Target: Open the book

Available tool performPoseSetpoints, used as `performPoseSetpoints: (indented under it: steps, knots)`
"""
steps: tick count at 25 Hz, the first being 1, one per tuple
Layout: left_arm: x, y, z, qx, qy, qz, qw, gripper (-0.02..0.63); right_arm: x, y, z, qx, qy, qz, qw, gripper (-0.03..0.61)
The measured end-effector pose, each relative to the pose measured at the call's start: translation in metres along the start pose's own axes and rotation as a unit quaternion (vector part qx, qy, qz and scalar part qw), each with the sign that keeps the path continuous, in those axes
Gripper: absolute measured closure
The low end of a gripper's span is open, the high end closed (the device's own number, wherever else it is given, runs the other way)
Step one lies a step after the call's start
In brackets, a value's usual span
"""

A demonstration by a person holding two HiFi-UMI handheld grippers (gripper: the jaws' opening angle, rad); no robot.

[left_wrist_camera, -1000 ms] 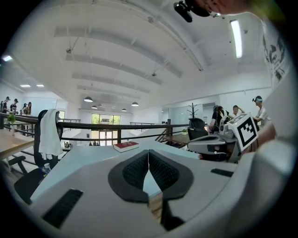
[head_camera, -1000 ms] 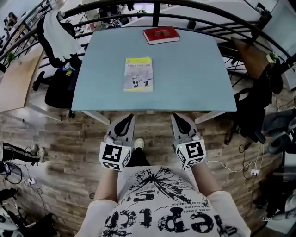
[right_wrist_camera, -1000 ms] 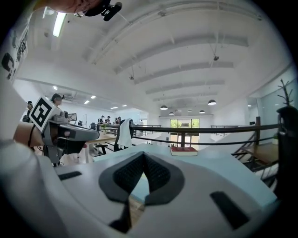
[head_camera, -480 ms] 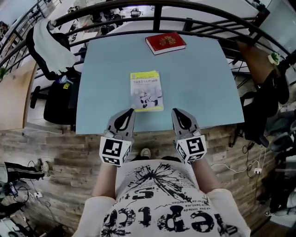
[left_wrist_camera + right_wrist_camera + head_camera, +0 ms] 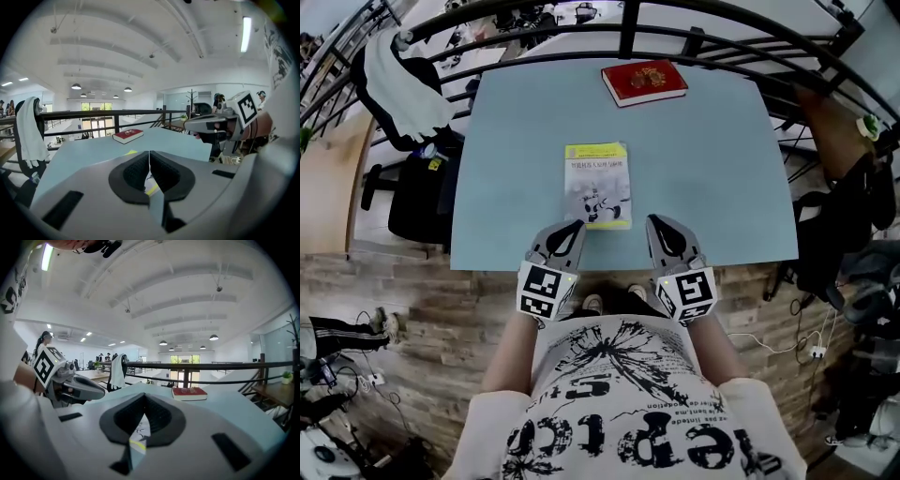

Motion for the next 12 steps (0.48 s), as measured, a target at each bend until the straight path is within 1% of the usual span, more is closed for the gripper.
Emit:
performPoseSetpoints:
  steps: [2,5,7,9,10,11,12]
  knots:
    - [-0.015,-0.004,0.009,-0.01,0.028,0.012,0.9995,0.592,-0.001,-0.011,0.0,0.002,0.005,-0.005,1.0,0.568]
    - [-0.039,-0.012,0.023,-0.014,0.067,0.038,0.9969,0.592,-0.002,-0.031,0.0,0.001,0.011,-0.004,1.0,0.568]
    - [-0.056,-0.017,0.036,-0.022,0.1,0.052,0.9934,0.591,-0.001,-0.043,0.0,-0.002,0.013,0.0,1.0,0.568]
    - [-0.071,-0.021,0.052,-0.035,0.141,0.059,0.9877,0.589,0.002,-0.053,0.002,-0.005,0.017,0.002,1.0,0.568]
    - [-0.078,-0.024,0.059,-0.041,0.16,0.062,0.9843,0.576,0.004,-0.056,0.004,-0.007,0.021,0.003,1.0,0.568]
    - [-0.084,-0.026,0.066,-0.046,0.178,0.066,0.9808,0.538,0.006,-0.059,0.006,-0.009,0.025,0.004,1.0,0.568]
    - [-0.089,-0.028,0.072,-0.05,0.194,0.069,0.9774,0.521,0.009,-0.062,0.009,-0.01,0.029,0.004,1.0,0.568]
Point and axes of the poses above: the fingertips, and each gripper's own axes: x backward along the fingers, y to its left, z out of its underside, the point moved 8 cm from there along x, backward along the fingers, and after that the axes turned 10 degrees about -y, right-handed, at the moved point
